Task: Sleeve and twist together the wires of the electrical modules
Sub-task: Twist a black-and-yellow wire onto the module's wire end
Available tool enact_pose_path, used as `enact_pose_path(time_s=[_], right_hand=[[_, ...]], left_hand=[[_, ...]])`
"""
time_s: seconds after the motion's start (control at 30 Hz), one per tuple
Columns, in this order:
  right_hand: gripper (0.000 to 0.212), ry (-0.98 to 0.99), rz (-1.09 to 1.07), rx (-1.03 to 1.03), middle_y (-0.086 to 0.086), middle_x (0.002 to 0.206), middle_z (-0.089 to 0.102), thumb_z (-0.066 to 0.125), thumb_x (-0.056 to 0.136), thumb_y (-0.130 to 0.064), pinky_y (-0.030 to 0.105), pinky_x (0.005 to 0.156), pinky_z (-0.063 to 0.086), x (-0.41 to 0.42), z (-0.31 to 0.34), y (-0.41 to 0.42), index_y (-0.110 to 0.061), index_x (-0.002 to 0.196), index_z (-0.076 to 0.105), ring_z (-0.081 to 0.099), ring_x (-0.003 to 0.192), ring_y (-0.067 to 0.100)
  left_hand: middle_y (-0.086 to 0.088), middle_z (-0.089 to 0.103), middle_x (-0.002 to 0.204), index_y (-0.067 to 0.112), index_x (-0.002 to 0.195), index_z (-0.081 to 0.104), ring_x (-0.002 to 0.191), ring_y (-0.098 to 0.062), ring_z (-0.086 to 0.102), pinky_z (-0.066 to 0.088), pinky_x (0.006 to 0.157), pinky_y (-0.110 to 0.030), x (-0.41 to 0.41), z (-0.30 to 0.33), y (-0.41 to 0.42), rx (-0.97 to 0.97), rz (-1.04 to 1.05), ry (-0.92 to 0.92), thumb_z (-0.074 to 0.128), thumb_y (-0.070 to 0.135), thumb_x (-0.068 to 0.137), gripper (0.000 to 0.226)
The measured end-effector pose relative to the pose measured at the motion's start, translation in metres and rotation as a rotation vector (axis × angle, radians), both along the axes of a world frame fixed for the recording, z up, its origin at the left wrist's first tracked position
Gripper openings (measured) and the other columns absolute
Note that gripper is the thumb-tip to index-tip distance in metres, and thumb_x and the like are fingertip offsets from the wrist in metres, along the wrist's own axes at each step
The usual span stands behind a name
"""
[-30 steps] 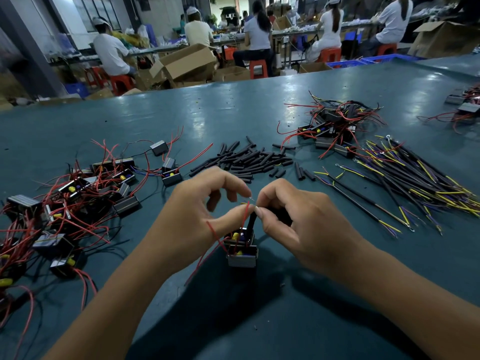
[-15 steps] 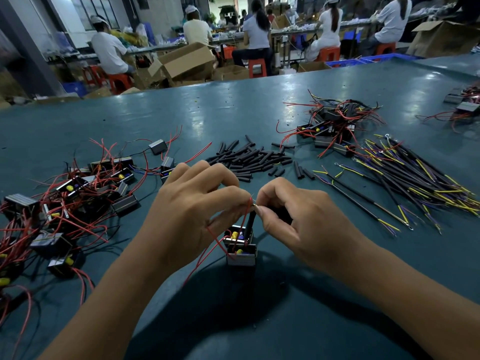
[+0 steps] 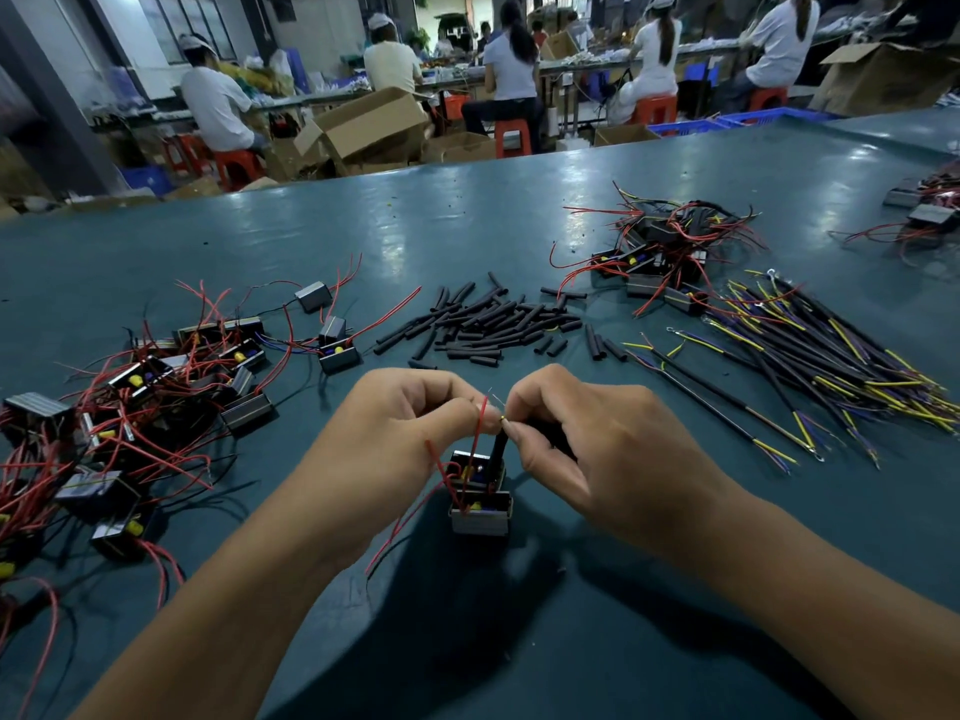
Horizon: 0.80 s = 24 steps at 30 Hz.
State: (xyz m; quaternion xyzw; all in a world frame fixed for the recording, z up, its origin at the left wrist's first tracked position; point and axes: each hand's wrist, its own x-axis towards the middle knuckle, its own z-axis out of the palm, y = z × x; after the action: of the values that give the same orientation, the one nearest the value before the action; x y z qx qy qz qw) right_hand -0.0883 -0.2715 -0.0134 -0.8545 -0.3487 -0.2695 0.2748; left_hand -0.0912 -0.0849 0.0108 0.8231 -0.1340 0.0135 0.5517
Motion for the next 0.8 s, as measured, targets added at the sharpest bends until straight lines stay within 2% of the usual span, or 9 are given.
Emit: enact_pose_path(time_s=[0.07, 0.13, 0.2, 0.3, 0.37, 0.53, 0.67, 0.8], right_hand=[[0.015, 0.008, 0.005, 0.013, -0.013, 0.068, 0.049, 0.058, 0.097, -0.020, 0.029, 0.049, 0.039, 0.001, 0.000, -0.001, -0.007, 0.095, 0.062, 0.038, 0.053, 0.007], [0.013, 0.027, 0.001, 0.020, -0.015, 0.069, 0.047, 0.058, 0.095, -0.019, 0.028, 0.050, 0.038, 0.002, -0.001, -0.001, -0.007, 0.095, 0.061, 0.036, 0.054, 0.005], [0.011, 0.050, 0.001, 0.023, -0.016, 0.069, 0.045, 0.058, 0.094, -0.019, 0.026, 0.051, 0.036, 0.002, -0.001, -0.001, -0.008, 0.096, 0.060, 0.036, 0.055, 0.006], [0.012, 0.072, 0.016, 0.021, -0.017, 0.069, 0.045, 0.056, 0.095, -0.019, 0.022, 0.052, 0.033, 0.001, 0.000, -0.001, -0.008, 0.098, 0.060, 0.037, 0.056, 0.007], [0.013, 0.077, 0.022, 0.013, -0.017, 0.071, 0.045, 0.055, 0.096, -0.020, 0.022, 0.052, 0.034, 0.001, 0.001, -0.002, -0.008, 0.099, 0.060, 0.038, 0.055, 0.006], [0.015, 0.051, 0.000, -0.014, -0.016, 0.072, 0.045, 0.054, 0.097, -0.020, 0.022, 0.052, 0.034, 0.000, 0.002, -0.001, -0.008, 0.101, 0.061, 0.038, 0.055, 0.004], [0.013, 0.050, 0.002, 0.004, -0.014, 0.072, 0.049, 0.057, 0.096, -0.020, 0.027, 0.052, 0.041, 0.000, 0.001, -0.001, -0.009, 0.101, 0.061, 0.040, 0.056, 0.005], [0.010, 0.080, -0.021, 0.078, -0.017, 0.069, 0.044, 0.057, 0.094, -0.019, 0.025, 0.054, 0.036, -0.001, -0.002, 0.001, -0.012, 0.100, 0.060, 0.037, 0.059, 0.007]], left_hand=[[0.006, 0.061, 0.066, 0.020, 0.073, 0.071, 0.063, -0.003, 0.049, 0.039, 0.063, -0.016, 0.000, 0.001, 0.005, 0.141, -0.017, -0.143, 0.075, 0.019, 0.088, 0.015], [0.014, 0.060, 0.076, 0.031, 0.080, 0.070, 0.071, -0.006, 0.050, 0.038, 0.070, -0.022, 0.001, 0.005, 0.013, 0.374, -0.001, -0.440, 0.076, 0.033, 0.085, 0.009], [0.012, 0.061, 0.089, 0.032, 0.093, 0.072, 0.084, -0.007, 0.053, 0.036, 0.082, -0.031, 0.002, 0.008, 0.018, 0.532, -0.013, -0.657, 0.071, 0.043, 0.084, 0.014], [0.007, 0.062, 0.094, 0.025, 0.095, 0.077, 0.086, -0.022, 0.058, 0.037, 0.076, -0.043, 0.005, 0.006, 0.021, 0.636, -0.051, -0.838, 0.066, 0.042, 0.088, 0.022], [0.005, 0.063, 0.092, 0.021, 0.091, 0.078, 0.083, -0.023, 0.057, 0.037, 0.073, -0.042, 0.006, 0.005, 0.020, 0.645, -0.049, -0.898, 0.065, 0.038, 0.091, 0.021], [0.002, 0.066, 0.092, 0.016, 0.091, 0.075, 0.083, -0.021, 0.054, 0.029, 0.077, -0.033, 0.007, 0.001, 0.015, 0.708, 0.007, -0.991, 0.062, 0.032, 0.096, 0.021], [0.003, 0.063, 0.089, 0.016, 0.090, 0.072, 0.083, -0.019, 0.053, 0.029, 0.077, -0.034, 0.006, -0.002, 0.011, 0.670, 0.033, -0.893, 0.067, 0.025, 0.092, 0.010], [0.005, 0.058, 0.084, 0.016, 0.086, 0.071, 0.079, -0.019, 0.054, 0.030, 0.076, -0.035, 0.004, -0.004, 0.007, 0.609, 0.085, -0.774, 0.067, 0.024, 0.090, 0.009]])
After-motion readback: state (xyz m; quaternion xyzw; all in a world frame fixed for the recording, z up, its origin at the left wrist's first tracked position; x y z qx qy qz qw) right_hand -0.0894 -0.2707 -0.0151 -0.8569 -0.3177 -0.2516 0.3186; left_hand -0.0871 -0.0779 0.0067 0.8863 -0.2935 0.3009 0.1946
